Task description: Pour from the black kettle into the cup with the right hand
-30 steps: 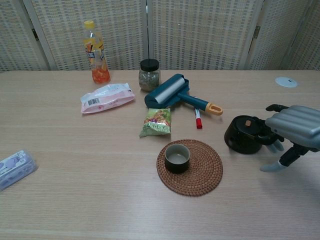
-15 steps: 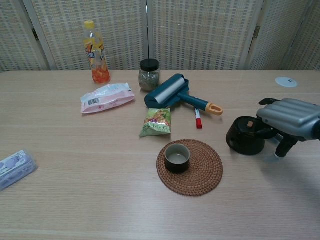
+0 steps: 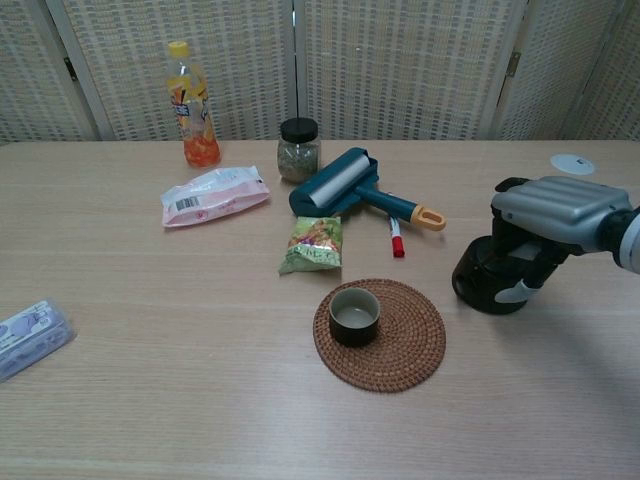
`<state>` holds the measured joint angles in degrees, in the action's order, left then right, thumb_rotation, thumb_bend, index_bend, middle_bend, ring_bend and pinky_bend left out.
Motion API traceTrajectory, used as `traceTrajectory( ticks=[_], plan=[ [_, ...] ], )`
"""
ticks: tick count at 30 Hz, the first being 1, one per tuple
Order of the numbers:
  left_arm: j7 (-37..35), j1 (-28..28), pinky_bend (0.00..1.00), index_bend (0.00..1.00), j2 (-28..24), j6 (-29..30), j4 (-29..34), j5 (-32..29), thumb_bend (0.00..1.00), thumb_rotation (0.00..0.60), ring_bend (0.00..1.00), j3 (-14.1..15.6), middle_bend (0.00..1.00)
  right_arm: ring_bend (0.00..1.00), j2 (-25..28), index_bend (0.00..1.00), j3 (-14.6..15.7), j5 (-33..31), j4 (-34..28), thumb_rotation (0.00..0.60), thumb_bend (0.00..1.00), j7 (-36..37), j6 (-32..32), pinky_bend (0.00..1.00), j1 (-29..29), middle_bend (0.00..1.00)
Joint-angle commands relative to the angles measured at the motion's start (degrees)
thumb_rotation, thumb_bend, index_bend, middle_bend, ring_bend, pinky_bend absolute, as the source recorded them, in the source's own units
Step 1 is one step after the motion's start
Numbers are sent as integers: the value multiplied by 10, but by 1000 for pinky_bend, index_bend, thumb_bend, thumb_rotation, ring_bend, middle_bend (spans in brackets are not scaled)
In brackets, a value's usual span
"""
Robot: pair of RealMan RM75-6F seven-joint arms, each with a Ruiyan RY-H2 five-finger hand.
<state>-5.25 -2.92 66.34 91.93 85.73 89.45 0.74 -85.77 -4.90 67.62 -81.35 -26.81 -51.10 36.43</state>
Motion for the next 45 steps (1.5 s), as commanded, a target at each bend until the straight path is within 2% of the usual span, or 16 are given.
traceTrajectory(
  ticks=[1,3,5,14,26,29,32,35,42,45],
  plan=[
    [1,0,0,0,-1,0,1,0,245,600,10,0,0,854,7,1000,-3,6,-3,347,0,13,1,41,3,977],
    [2,0,0,0,-1,0,2,1,245,600,10,1,0,861,10,1000,-3,10,-4,301,0,18,0,54,4,982],
    [3,1,0,0,-1,0,4,3,245,600,10,1,0,865,13,1000,-3,13,-6,287,0,24,-2,64,5,986],
    [7,2,0,0,-2,-3,6,3,245,600,10,2,0,906,24,1000,-12,20,-25,269,24,19,-31,188,4,1000],
    [4,0,0,0,-2,-2,4,2,245,600,10,1,0,910,32,1000,-18,24,-47,262,396,7,-49,238,9,1000],
    [2,0,0,0,-2,0,3,2,244,600,10,1,0,910,33,1000,-20,23,-49,268,498,3,-52,242,11,1000],
    [2,-1,0,0,-2,0,2,2,245,600,10,1,0,910,34,1000,-21,20,-54,284,530,7,-49,252,12,1000],
    [2,-1,0,0,-2,0,2,1,244,600,10,1,0,910,36,1000,-23,17,-57,333,568,15,-45,287,14,1000],
    [2,-1,0,0,-1,1,2,0,245,600,10,-1,0,881,39,1000,-25,3,-61,364,581,13,-31,344,23,978],
    [2,-1,0,0,0,1,2,0,244,600,10,-1,0,878,36,1000,-25,1,-61,369,583,12,-30,400,26,975]
  ],
)
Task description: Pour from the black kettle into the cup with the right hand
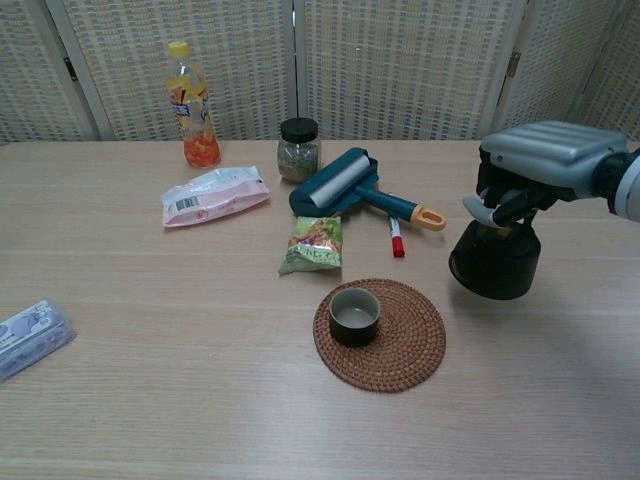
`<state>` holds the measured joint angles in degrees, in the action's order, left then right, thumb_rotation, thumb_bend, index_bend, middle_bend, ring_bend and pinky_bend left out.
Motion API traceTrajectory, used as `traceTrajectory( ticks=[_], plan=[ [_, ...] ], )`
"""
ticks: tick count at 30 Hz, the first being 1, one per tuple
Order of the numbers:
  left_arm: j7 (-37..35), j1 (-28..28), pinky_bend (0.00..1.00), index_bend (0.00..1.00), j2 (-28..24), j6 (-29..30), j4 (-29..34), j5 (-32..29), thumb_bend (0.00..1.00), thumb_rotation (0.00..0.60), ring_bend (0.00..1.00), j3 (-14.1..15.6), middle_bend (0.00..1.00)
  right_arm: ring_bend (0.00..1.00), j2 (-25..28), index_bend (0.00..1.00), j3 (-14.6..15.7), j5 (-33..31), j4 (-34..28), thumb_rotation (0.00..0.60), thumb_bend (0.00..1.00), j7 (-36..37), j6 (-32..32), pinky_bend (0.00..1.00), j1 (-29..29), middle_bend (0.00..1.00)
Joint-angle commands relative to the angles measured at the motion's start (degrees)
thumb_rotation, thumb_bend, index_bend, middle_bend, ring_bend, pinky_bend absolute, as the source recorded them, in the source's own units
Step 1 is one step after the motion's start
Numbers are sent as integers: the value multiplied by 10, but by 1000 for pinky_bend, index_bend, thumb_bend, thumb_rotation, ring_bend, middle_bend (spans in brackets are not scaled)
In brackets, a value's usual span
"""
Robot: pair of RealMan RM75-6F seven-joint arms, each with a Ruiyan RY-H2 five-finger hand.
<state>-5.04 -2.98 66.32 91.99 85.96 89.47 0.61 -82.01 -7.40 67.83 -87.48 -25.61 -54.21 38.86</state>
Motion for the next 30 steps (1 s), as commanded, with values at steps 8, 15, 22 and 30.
traceTrajectory(
  ticks=[8,15,22,30],
  plan=[
    [-2,-2,0,0,1,1,-4,-3,245,600,11,-1,0,878,-11,1000,1,-2,8,405,584,1,3,567,8,975],
    [-6,-3,0,0,2,1,-7,-5,245,600,10,-1,0,878,-14,1000,4,-2,12,426,583,4,4,567,10,974],
    [-8,-5,0,0,2,1,-9,-5,245,600,10,0,0,878,-14,1000,4,-3,7,427,584,4,8,574,16,974],
    [-9,-7,0,0,1,3,-9,-7,245,600,11,-1,0,878,-21,1000,6,3,-2,439,584,-3,19,582,29,975]
  ],
)
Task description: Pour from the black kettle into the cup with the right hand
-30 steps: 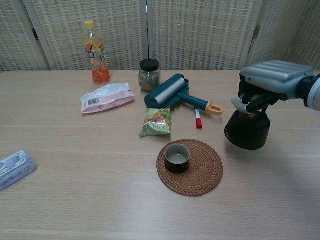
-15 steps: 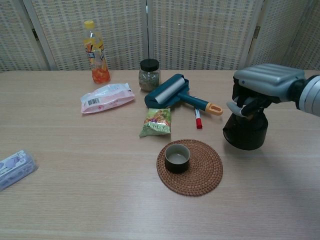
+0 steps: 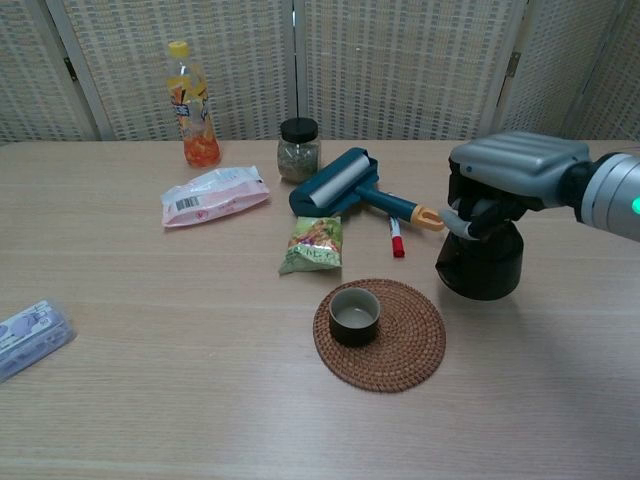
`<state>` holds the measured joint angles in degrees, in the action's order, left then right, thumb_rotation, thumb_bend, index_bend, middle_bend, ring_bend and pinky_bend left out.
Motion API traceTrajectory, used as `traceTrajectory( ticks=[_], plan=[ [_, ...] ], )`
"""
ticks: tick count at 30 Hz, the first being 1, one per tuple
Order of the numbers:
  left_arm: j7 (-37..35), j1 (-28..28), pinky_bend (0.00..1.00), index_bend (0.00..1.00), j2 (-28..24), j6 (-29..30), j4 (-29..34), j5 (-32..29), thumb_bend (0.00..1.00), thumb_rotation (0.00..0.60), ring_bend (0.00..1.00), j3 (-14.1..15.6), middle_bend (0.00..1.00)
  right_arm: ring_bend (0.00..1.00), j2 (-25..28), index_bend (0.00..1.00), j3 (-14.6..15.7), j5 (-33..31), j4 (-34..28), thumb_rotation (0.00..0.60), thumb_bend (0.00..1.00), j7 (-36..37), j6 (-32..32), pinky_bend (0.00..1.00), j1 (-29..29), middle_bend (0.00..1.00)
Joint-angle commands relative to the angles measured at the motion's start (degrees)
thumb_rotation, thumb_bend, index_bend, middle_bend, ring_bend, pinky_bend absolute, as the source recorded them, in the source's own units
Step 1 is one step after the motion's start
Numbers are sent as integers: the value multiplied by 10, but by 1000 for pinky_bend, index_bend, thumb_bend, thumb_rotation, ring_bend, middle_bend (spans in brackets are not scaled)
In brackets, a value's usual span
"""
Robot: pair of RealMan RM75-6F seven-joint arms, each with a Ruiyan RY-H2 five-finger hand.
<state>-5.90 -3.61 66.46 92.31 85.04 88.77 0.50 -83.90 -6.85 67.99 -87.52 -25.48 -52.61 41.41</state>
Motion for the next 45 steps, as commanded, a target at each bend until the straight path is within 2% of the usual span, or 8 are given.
traceTrajectory(
  ticks=[1,12,25,45],
  plan=[
    [0,-1,0,0,0,0,0,-1,244,600,11,0,0,878,-3,1000,1,1,-2,439,583,-8,5,582,6,975],
    [-2,-7,0,0,-1,9,0,-2,245,600,10,0,0,878,-30,1000,-5,-28,-5,449,584,-72,36,582,51,975],
    [-11,-17,0,0,-1,19,-7,-5,244,600,10,-1,0,878,-46,1000,-17,-78,-19,450,584,-154,44,582,105,974],
    [-21,-24,0,0,1,27,-13,-4,244,600,10,-3,0,878,-59,1000,10,-143,-39,456,584,-273,24,582,168,977]
  ],
)
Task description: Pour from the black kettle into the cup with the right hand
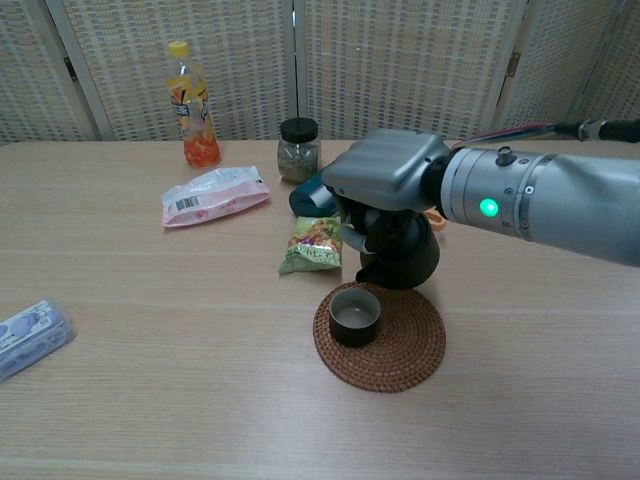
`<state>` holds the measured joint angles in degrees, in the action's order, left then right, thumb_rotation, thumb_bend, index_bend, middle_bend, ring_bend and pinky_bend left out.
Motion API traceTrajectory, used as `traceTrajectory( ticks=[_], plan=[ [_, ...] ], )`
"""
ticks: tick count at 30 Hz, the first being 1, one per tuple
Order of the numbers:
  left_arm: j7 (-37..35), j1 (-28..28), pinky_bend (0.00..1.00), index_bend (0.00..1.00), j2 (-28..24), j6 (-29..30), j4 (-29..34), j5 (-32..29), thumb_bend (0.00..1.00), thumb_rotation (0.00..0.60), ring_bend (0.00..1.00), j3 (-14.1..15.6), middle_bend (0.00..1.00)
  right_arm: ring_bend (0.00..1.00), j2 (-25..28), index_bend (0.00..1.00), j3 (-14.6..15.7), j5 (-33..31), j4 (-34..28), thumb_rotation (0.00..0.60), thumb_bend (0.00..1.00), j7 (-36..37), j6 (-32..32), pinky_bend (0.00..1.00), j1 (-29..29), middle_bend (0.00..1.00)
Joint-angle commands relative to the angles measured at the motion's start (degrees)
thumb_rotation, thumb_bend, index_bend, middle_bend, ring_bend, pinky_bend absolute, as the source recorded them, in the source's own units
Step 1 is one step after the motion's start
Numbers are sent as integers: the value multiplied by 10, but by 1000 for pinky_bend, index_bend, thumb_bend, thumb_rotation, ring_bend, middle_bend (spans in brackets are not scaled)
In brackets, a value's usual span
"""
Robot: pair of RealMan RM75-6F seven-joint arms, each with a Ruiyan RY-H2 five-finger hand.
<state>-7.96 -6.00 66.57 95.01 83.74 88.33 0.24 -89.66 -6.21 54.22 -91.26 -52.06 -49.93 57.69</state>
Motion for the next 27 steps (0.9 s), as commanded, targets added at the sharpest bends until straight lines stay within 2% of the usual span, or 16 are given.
traceTrajectory(
  ticks=[1,27],
  plan=[
    [0,-1,0,0,0,0,-1,0,244,600,10,0,0,878,-2,1000,5,-5,-2,456,584,-11,-4,582,8,977],
    [-7,-8,0,0,6,2,-10,-2,245,600,10,0,0,881,-12,1000,43,-37,-22,460,583,-102,-32,582,56,981]
  ],
)
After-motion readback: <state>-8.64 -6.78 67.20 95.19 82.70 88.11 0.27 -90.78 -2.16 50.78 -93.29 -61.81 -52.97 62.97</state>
